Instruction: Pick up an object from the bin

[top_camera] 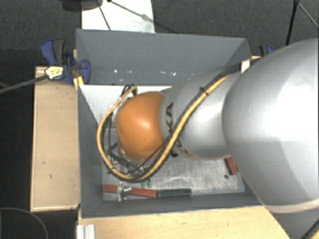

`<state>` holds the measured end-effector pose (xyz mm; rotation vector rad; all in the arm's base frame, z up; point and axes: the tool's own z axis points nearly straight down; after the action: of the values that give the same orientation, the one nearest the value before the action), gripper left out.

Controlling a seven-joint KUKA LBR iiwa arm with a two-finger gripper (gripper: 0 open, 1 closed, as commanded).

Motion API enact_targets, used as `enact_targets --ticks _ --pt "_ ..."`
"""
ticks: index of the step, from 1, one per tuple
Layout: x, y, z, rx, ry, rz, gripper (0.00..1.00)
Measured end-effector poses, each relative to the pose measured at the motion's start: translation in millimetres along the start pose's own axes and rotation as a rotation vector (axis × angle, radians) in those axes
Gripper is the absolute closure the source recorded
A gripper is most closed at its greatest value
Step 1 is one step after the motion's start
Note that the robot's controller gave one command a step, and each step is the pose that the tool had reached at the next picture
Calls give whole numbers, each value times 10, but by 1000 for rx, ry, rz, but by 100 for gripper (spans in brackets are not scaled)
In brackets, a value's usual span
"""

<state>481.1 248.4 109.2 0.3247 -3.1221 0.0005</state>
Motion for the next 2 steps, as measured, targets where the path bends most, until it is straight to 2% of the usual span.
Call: enact_targets --ticks 1,2 --pt "78 -206 -383 -2 -7 23 0" --pt "59 -172 250 -2 -8 196 0"
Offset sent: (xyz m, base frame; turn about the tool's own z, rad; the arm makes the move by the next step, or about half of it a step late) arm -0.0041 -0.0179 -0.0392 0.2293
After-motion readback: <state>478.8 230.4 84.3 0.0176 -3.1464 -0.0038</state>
